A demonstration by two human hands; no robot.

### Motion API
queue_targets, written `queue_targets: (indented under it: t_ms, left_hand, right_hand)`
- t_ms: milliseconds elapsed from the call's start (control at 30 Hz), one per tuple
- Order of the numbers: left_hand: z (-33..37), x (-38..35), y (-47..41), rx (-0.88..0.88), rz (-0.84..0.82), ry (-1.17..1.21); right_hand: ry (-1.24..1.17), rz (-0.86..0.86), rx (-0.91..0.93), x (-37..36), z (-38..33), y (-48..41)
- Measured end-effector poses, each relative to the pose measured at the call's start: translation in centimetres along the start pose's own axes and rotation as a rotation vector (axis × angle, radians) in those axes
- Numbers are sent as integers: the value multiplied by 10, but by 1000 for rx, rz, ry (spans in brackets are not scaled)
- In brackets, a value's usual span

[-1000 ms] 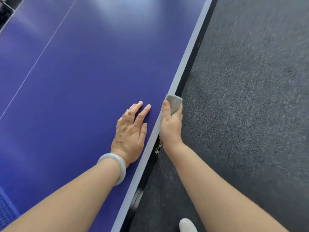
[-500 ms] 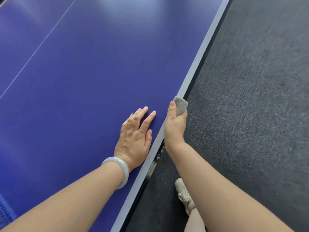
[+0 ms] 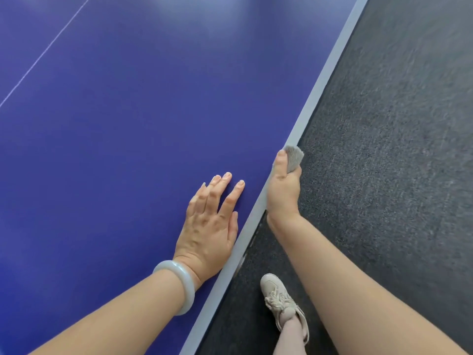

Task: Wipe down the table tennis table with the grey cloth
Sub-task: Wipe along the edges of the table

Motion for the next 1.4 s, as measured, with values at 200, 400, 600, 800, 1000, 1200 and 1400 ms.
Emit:
queue_targets:
  t_ms: [200,400,600,800,1000,1200,1400]
  left_hand:
    - [6,8,-11,6,-17,-40]
    - [27,16,-102,43,-4,43]
    - [43,3,-200,-39,-17,17]
    - [43,-8,-214,-34,4,71]
    - [43,-10,-216,-29,-12,51]
    - [43,-11,-215,-31,6,33]
    - [42,-11,-214,-39,9,41]
  right_hand:
    - [54,-124,4,-2,-6,-16]
    - [82,-171,11,0,-11,-16]
    - [61,-232,12,1,-8,-18]
    - [62,-250,-32,-1,-1,-19]
    - [-26,2,-12,-9,-45,-73]
    - [-36,35,75,-9,-60,-97]
    - [-28,-40,78,-1,-4,1]
Point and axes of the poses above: each hand's wrist, its own y-axis away from the middle knuckle, its own x-axis out of the back of the hand, z = x × y, the point moved 7 cm from there along -y, towards the middle knuckle, and after that the axes turned 3 degrees about z, right-handed, at the moved point
